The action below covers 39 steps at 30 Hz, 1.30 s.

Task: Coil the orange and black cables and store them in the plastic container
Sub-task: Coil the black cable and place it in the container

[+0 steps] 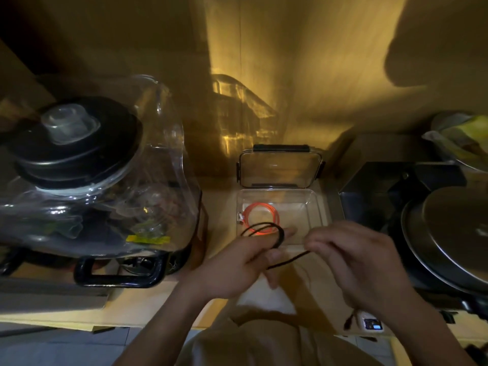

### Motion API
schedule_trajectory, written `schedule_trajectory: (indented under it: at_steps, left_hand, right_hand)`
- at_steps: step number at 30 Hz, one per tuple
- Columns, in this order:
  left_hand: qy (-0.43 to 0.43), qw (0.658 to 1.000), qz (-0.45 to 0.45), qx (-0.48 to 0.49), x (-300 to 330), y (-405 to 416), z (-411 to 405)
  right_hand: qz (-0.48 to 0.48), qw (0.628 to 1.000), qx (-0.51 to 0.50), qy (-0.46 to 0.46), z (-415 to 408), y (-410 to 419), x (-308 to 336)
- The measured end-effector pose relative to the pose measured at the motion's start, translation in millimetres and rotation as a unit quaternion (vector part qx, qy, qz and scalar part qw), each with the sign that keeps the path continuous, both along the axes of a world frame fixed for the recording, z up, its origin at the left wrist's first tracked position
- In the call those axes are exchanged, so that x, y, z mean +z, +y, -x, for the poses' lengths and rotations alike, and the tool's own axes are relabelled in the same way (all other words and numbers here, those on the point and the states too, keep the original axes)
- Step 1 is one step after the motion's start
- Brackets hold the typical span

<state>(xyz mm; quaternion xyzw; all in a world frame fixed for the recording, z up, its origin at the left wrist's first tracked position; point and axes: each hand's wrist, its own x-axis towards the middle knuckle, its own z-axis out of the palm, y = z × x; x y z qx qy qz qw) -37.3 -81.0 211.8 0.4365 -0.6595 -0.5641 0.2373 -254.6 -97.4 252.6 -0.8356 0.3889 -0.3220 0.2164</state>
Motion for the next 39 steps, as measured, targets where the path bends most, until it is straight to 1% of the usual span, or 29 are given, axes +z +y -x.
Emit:
schedule_trajectory:
  at_steps: [4,6,8,10,12,16,20,22,24,27,33,36,39]
  left_hand:
    - [0.071,0.990,-0.114,-0.043,3,0,-6]
    - [0.130,0.977,-0.156,-0.060,5,0,-9]
    - [0.208,0.956,-0.197,-0.068,6,0,-13]
    - [0.291,0.924,-0.237,-0.078,3,0,-15]
    - [0.364,0.884,-0.283,-0.080,-1,1,-14]
    - [0.506,0.772,-0.376,-0.087,-6,5,-13]
    - [0.607,0.703,-0.366,-0.057,-7,4,-12]
    - [0.640,0.683,-0.350,-0.026,-7,3,-12]
    - [0.654,0.675,-0.342,0.002,-9,3,-12]
    - [0.662,0.669,-0.336,0.036,-11,4,-12]
    - [0.654,0.686,-0.309,0.081,-9,4,-12]
    - [0.648,0.692,-0.305,0.091,-10,2,-14]
    - [0.645,0.695,-0.304,0.089,-11,2,-14]
  right_hand:
    - [0.014,0.999,-0.017,-0.026,5,-17,-6]
    - [0.011,0.999,-0.004,-0.039,5,-21,-7]
    - [0.010,0.999,0.009,-0.049,4,-22,-6]
    - [0.009,0.998,0.015,-0.061,1,-21,-6]
    - [0.005,0.997,0.011,-0.073,-2,-21,-7]
    - [0.028,0.998,-0.018,-0.055,-1,-22,-11]
    - [0.008,0.995,-0.087,-0.054,4,-22,-16]
    - [-0.010,0.992,-0.120,-0.042,5,-20,-21]
    - [-0.039,0.989,-0.136,-0.029,7,-18,-27]
    - [-0.067,0.989,-0.131,-0.004,9,-15,-32]
    - [-0.100,0.989,-0.102,0.035,14,-10,-37]
    - [-0.124,0.989,-0.062,0.056,13,-8,-37]
    - [-0.133,0.988,-0.049,0.065,11,-5,-37]
